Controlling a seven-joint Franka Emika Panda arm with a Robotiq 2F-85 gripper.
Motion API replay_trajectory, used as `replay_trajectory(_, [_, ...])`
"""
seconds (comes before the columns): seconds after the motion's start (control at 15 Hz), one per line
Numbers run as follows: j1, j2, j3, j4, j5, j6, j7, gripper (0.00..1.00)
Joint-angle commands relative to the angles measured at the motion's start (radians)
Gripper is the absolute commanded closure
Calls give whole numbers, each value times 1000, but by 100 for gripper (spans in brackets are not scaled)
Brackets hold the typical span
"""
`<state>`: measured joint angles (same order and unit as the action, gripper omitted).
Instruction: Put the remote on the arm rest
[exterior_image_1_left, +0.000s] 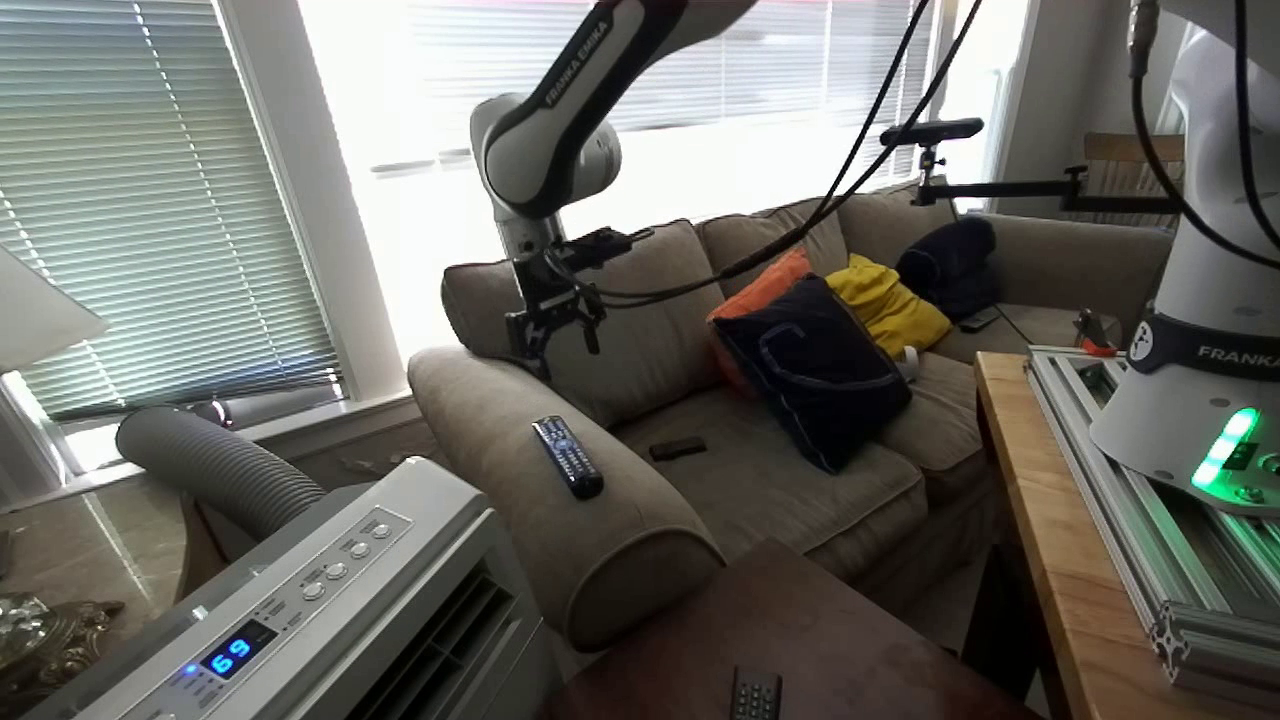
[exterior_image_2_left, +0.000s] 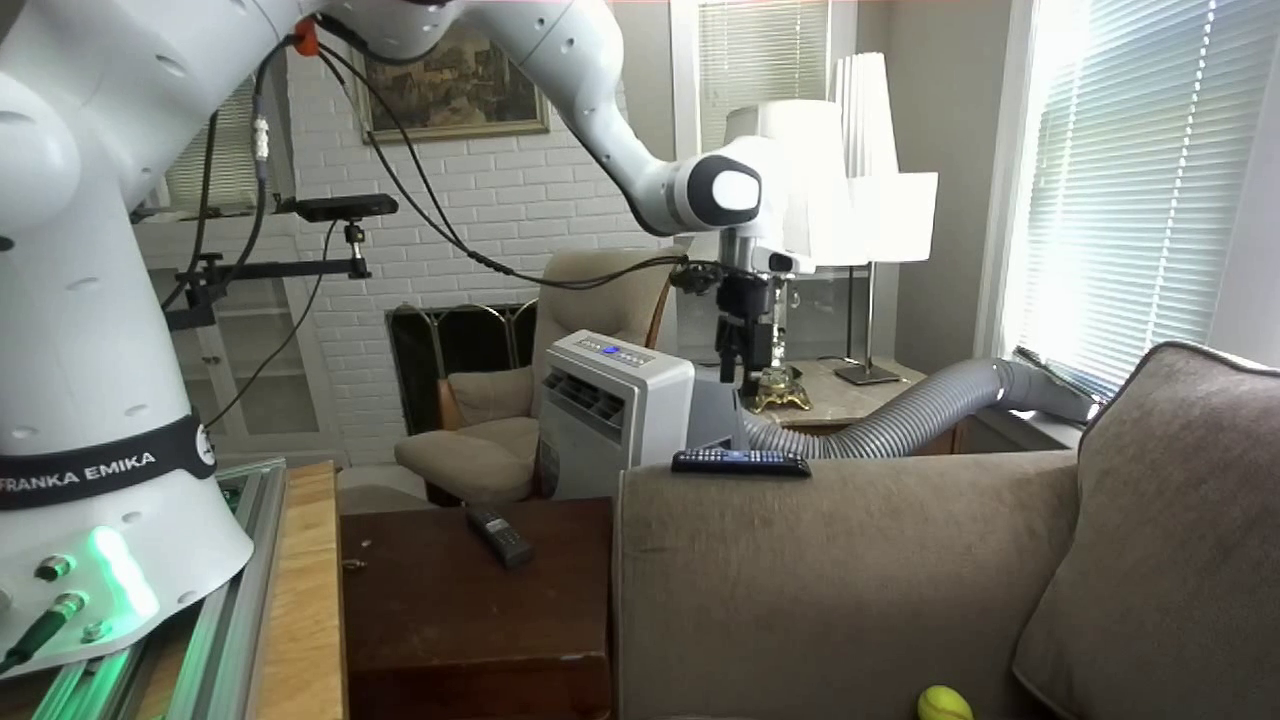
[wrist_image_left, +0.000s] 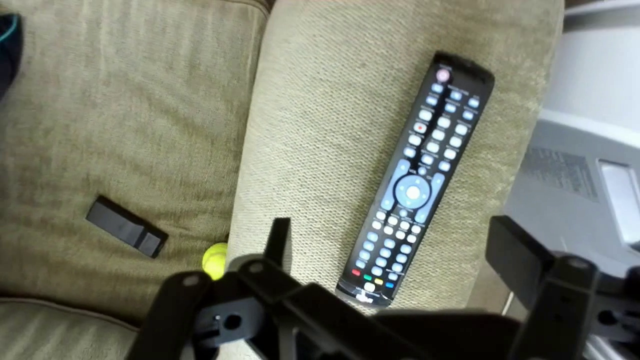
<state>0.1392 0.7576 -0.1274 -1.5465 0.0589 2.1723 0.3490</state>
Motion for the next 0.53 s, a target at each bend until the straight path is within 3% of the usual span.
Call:
replay_trajectory(0.0, [-38,-152,31,-120,-70,-130,-153,0])
replay_trajectory(0.2, [-34,-251,25,-193,-176,-209,-243,0])
replay_trajectory(0.47, [-43,-425,49,-382,-299,-141,-353,0])
